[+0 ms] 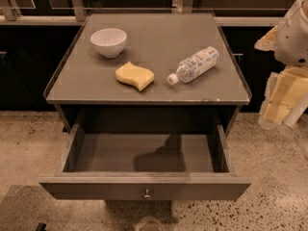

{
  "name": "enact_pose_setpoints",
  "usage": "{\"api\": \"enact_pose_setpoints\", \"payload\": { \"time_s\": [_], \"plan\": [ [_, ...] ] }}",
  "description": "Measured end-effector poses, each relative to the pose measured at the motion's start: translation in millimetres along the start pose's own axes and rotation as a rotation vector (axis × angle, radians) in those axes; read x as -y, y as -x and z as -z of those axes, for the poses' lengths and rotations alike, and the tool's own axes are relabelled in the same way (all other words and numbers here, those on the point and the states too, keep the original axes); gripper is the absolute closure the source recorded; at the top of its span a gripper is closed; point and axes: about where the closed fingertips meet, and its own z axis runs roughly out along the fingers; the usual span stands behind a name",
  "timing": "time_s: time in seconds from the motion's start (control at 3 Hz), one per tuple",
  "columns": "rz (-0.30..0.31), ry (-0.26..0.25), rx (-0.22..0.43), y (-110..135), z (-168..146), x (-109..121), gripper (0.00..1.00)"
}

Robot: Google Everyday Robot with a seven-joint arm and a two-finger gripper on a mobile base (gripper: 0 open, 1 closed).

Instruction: Place blue plastic bottle into top drawer

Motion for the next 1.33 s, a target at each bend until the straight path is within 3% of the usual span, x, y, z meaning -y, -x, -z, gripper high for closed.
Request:
{"api": "enact_pose_setpoints", "payload": {
  "time_s": [0.33,0.67,1.0,1.33],
  "plan": [
    [0.012,-0.010,-0.002,4.3,-0.2,3.3,0.00],
    [0.131,-0.017,0.016,25.1,-7.5,29.4,0.00],
    [0.307,0.035,0.083,48.7,-31.6,67.6,0.00],
    [0.408,0.068,0.181,53.2,-67.9,109.0,0.00]
  ]
}}
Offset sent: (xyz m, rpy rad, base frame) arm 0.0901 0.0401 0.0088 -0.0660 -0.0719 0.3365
